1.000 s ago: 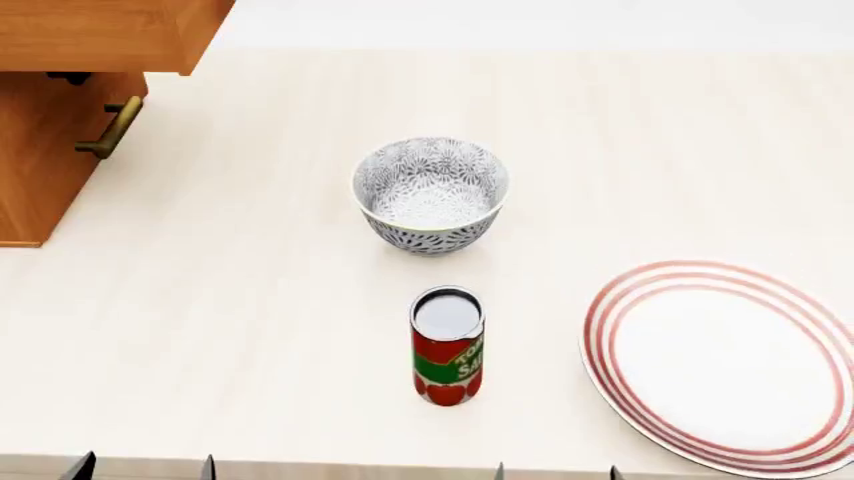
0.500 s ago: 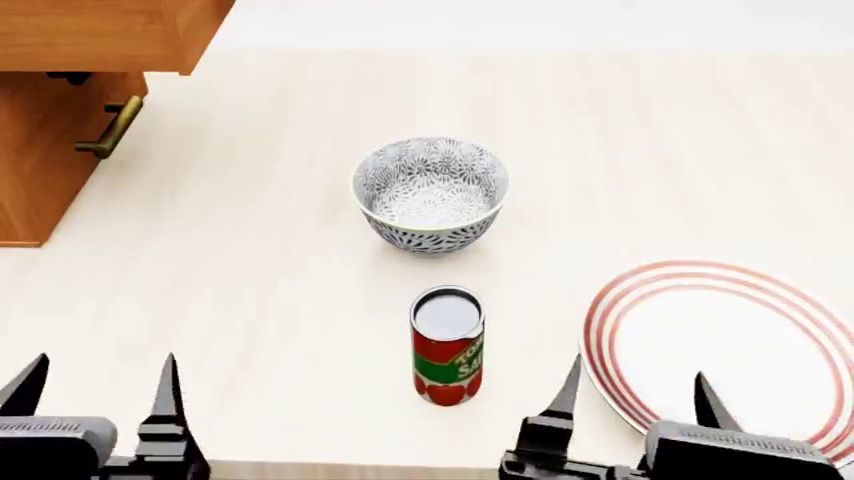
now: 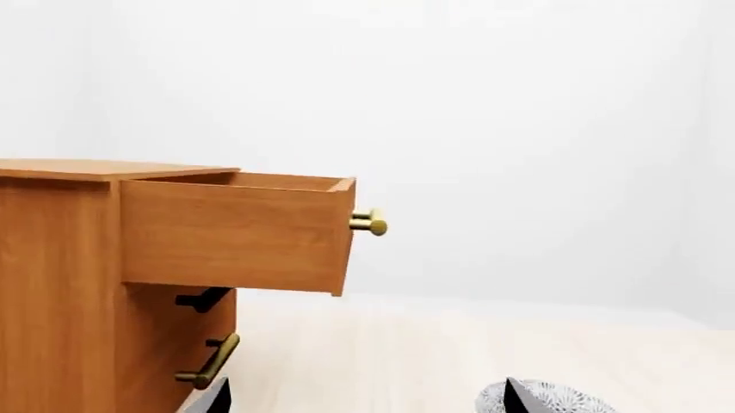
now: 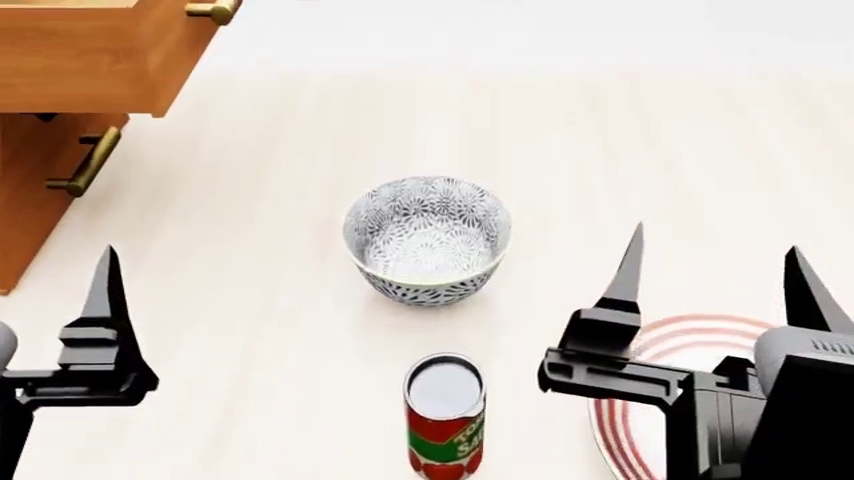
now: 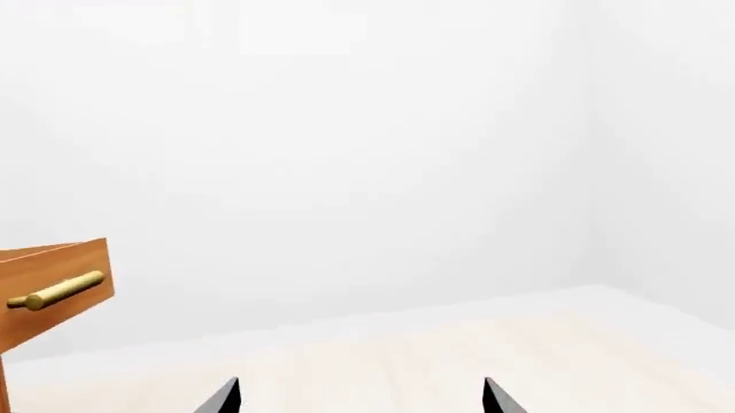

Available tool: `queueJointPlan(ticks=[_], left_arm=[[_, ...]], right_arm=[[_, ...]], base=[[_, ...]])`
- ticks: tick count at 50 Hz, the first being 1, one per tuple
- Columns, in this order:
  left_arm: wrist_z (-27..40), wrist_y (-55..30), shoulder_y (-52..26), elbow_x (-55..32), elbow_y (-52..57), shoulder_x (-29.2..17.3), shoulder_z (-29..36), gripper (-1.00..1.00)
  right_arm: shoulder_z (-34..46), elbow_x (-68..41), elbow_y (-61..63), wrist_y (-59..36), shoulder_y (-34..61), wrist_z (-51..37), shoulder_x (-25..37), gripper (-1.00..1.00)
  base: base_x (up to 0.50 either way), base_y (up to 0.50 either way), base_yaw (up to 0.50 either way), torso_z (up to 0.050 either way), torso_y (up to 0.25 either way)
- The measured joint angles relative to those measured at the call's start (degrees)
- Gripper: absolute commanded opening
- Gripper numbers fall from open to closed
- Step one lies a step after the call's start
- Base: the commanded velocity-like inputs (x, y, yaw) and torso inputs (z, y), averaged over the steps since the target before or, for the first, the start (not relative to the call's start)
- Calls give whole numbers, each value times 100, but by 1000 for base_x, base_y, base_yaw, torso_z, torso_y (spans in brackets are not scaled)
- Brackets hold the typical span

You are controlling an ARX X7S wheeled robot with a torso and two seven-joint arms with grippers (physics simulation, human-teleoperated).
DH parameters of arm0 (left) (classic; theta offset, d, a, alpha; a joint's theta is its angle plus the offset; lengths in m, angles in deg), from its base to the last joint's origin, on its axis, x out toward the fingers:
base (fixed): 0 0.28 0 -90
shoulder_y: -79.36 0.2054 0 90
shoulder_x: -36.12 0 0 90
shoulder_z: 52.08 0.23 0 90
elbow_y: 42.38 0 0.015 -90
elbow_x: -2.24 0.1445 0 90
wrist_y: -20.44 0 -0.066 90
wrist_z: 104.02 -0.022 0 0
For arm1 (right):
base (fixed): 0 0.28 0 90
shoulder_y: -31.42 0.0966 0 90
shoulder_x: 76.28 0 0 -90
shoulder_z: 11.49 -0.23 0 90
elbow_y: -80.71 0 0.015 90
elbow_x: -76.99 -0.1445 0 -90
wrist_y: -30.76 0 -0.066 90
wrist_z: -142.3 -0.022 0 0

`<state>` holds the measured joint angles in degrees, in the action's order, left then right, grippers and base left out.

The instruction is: Put the bowl on the plate.

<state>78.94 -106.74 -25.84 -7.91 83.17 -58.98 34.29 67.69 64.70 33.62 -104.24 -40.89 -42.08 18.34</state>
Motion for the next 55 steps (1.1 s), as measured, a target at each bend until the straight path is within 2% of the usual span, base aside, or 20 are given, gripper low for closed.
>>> queueJointPlan(ticks=[28,39,47,55], left_arm=[[190,-188,-91,-248,191,-166,40,100],[250,-167,-87,-320,165,-220,57,100],[283,-130,-74,-366,120,-262,56,100],[305,-54,-61,-404,35,-298,58,100]], right_arm=[[-112,-386,186,-142,53,-150,117,100],[-3,-435,73,-239,74,-161,304,100],[445,-442,-86,-433,492,336,1053,100],[1757,102,-507,-268,1370,1188,2261,100]], base=[[500,0,0,0,1],[25,0,0,0,0],[0,0,0,0,0],[0,0,0,0,0]])
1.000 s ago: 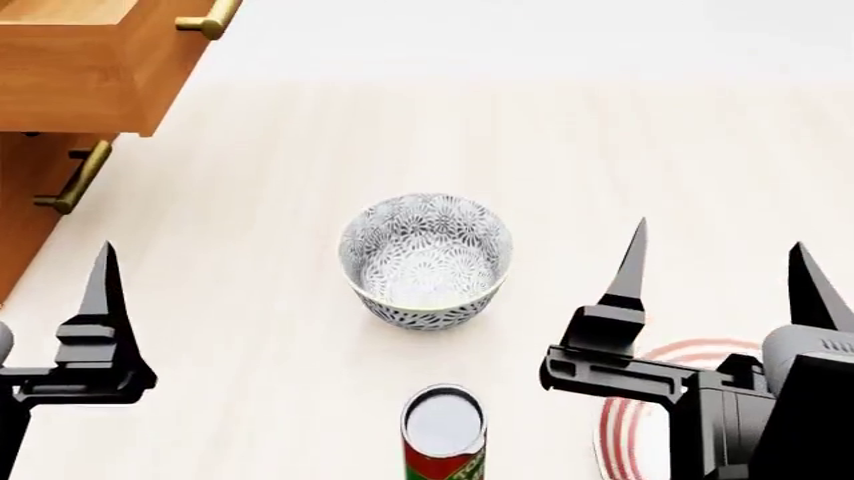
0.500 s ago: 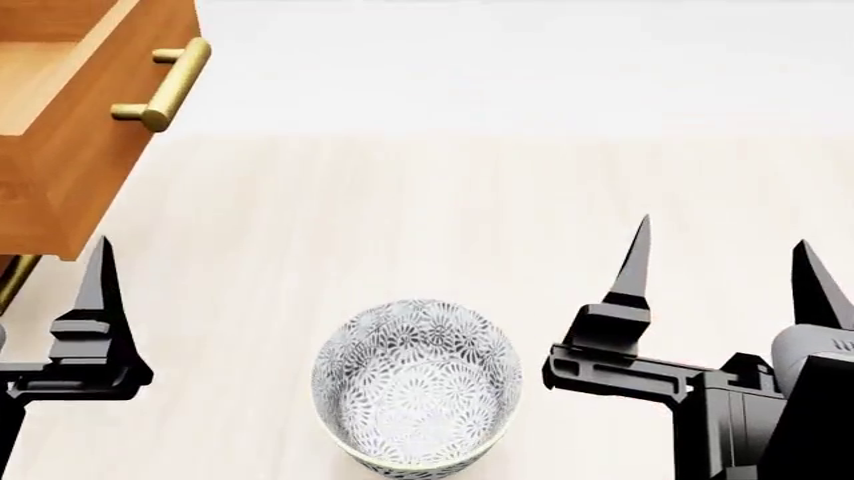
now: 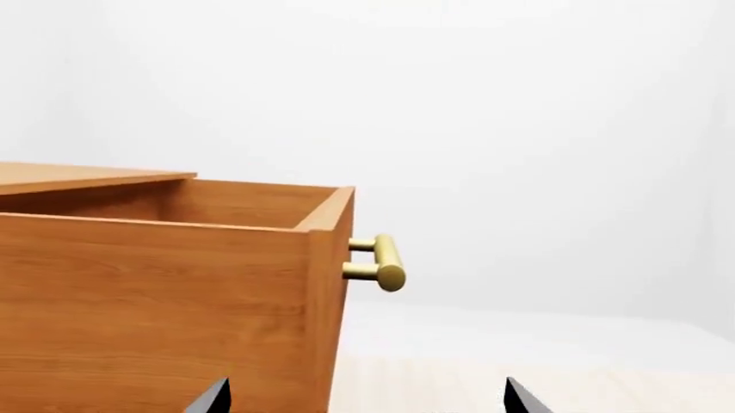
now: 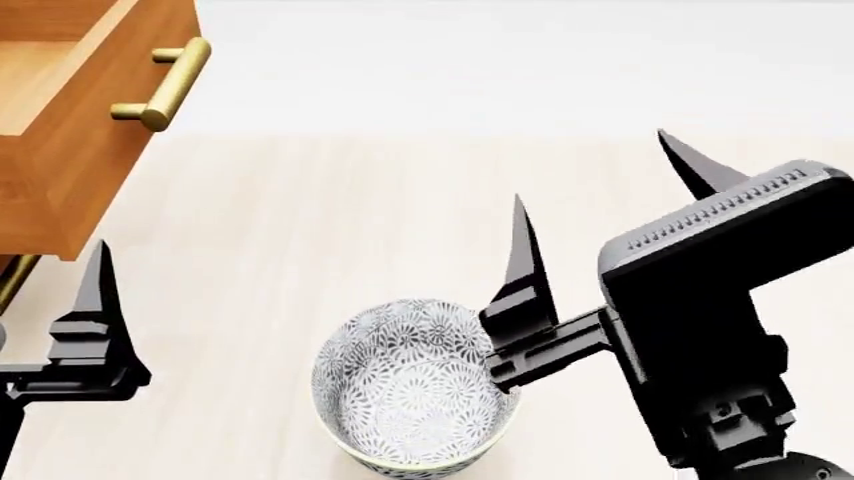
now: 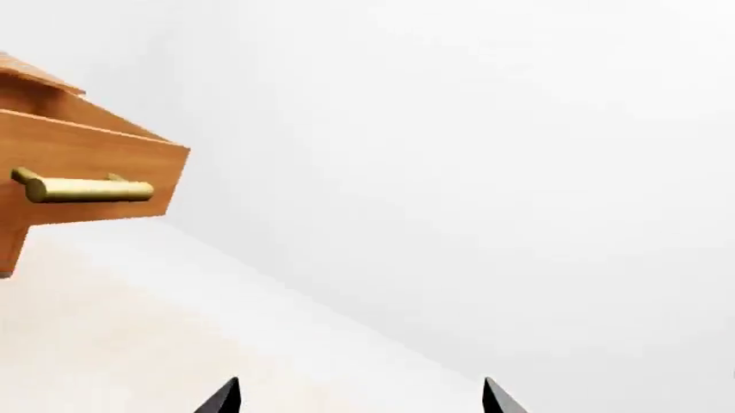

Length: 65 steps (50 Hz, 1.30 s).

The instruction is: Put the bowl on the plate.

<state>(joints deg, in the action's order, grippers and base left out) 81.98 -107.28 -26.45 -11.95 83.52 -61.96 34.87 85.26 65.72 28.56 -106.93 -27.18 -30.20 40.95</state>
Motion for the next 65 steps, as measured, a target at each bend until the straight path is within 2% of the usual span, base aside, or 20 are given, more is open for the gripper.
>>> queueJointPlan(ticks=[11,17,24,41,65], left_arm=[[-8,119,36,-88,-102,-64,-51,100],[-27,201,68,-145,-169,-102,-99,100],[-38,274,91,-196,-235,-147,-141,100],[-6,346,119,-257,-264,-229,-123,100],[64,414,155,-310,-308,-309,-55,100]], right_arm=[[2250,1169,-661,377,1526,1466,1165,100],[3188,1621,-1146,645,2188,2193,1406,100],[3913,1868,-1557,885,2680,2878,1512,100],[4613,1803,-1791,1280,2872,3621,1539,100],[4935,1543,-2460,1891,2351,3525,1249,100]], base=[[0,0,0,0,0],[0,0,0,0,0],[0,0,0,0,0],[0,0,0,0,0],[0,0,0,0,0]])
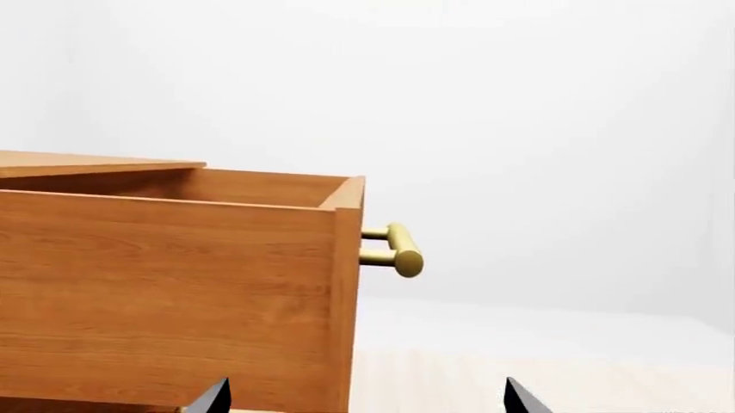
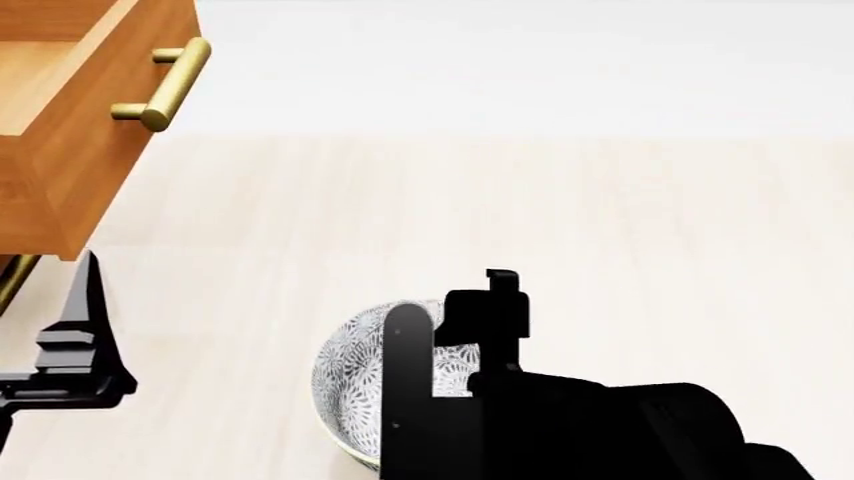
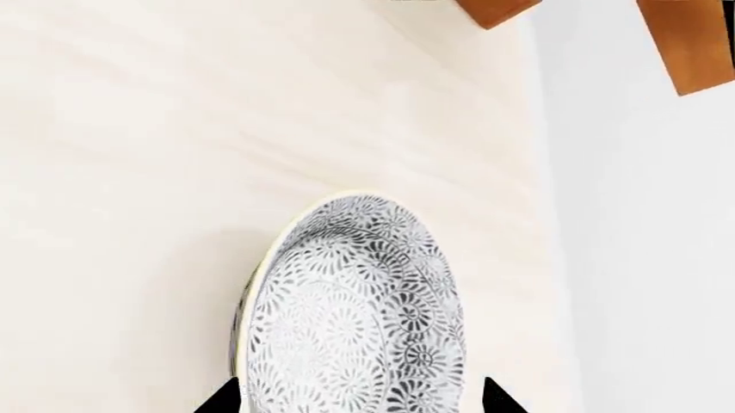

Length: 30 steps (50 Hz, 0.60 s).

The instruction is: Put the bowl on the plate.

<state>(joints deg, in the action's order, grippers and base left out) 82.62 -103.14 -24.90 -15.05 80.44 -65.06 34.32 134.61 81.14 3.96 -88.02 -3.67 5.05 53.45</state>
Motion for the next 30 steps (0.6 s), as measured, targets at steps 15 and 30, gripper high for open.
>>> queueJointPlan(ticks=[15,30], left_arm=[[49,15,4,-30,-3,-46,51,100],[93,44,3,-54,-26,-87,103,100]], right_arm=[[61,-115,-513,299,-311,-199,-157,100],[79,-132,-1374,738,-466,-486,-426,100]], base=[[0,0,0,0,0],[0,0,0,0,0]])
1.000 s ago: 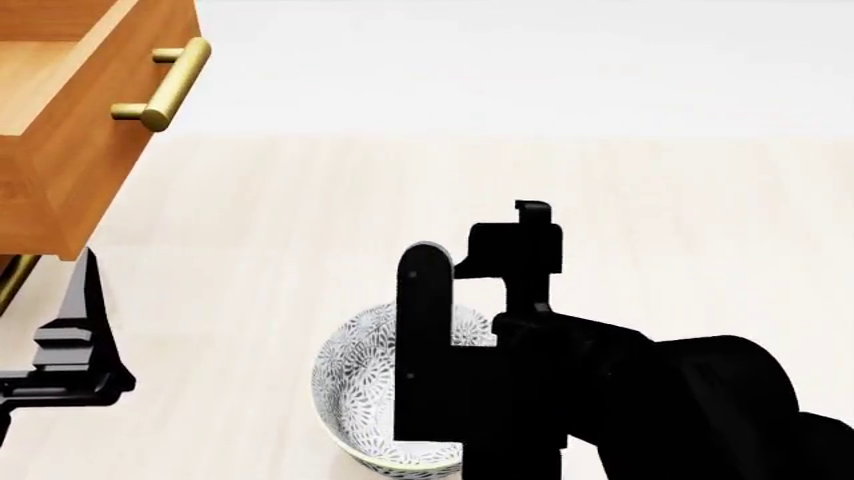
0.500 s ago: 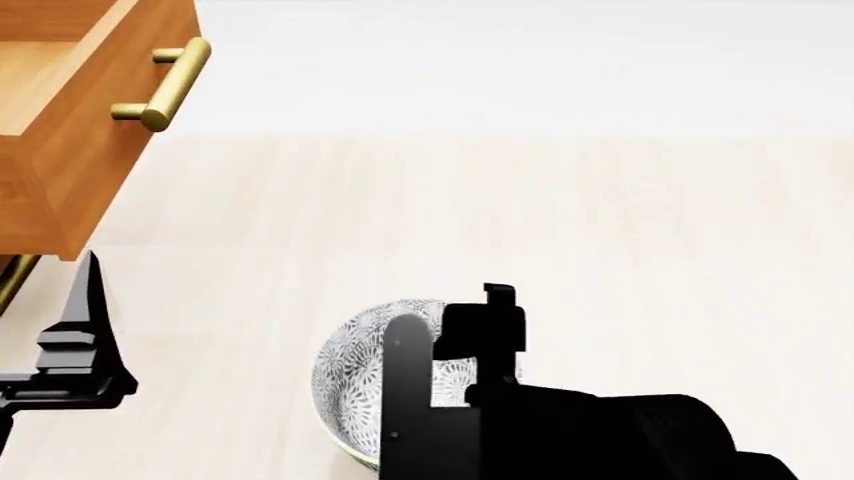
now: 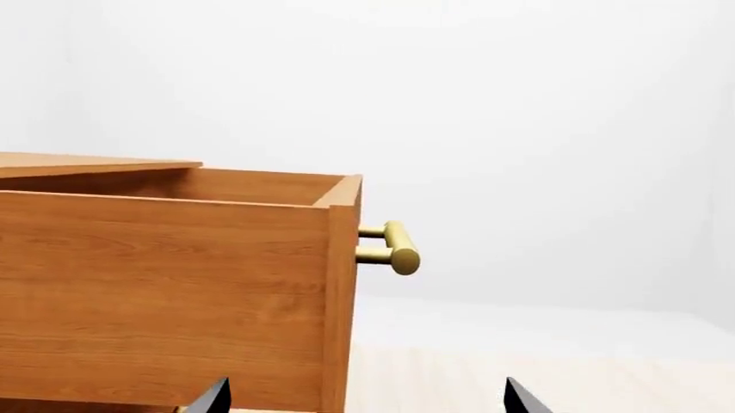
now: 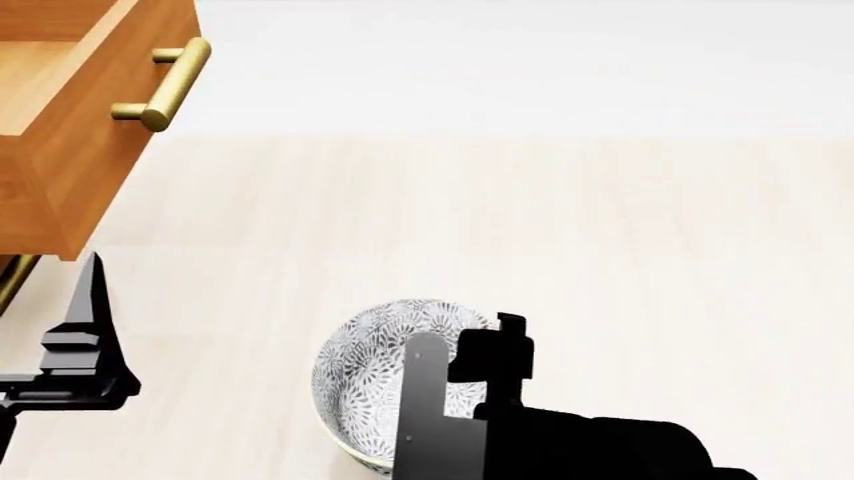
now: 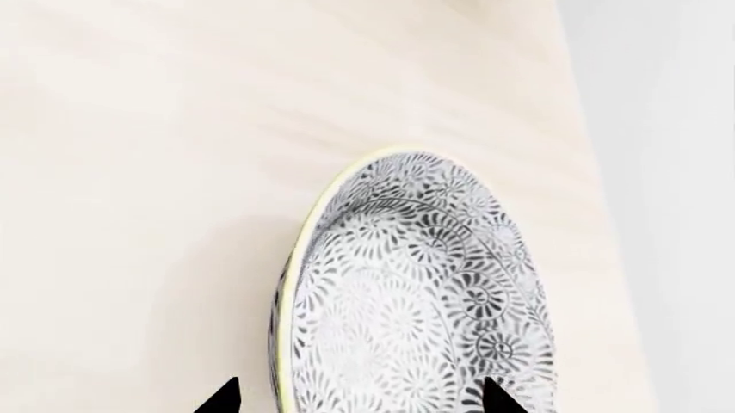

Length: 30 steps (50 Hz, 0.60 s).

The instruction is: Put the bowl on the plate.

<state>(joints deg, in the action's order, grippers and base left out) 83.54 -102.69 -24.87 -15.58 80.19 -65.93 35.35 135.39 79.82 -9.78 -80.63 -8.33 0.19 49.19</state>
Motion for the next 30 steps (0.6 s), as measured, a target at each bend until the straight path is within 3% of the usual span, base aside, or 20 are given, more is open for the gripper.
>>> queueJointPlan(ticks=[29,30], left_arm=[[83,17,-18,-101,-12,-85,9,100],[85,18,-18,-105,-12,-87,9,100]], right_arm=[[170,72,-1470,738,-96,-302,-561,100],[176,80,-1515,756,-96,-313,-578,-100]], base=[[0,0,0,0,0],[0,0,0,0,0]])
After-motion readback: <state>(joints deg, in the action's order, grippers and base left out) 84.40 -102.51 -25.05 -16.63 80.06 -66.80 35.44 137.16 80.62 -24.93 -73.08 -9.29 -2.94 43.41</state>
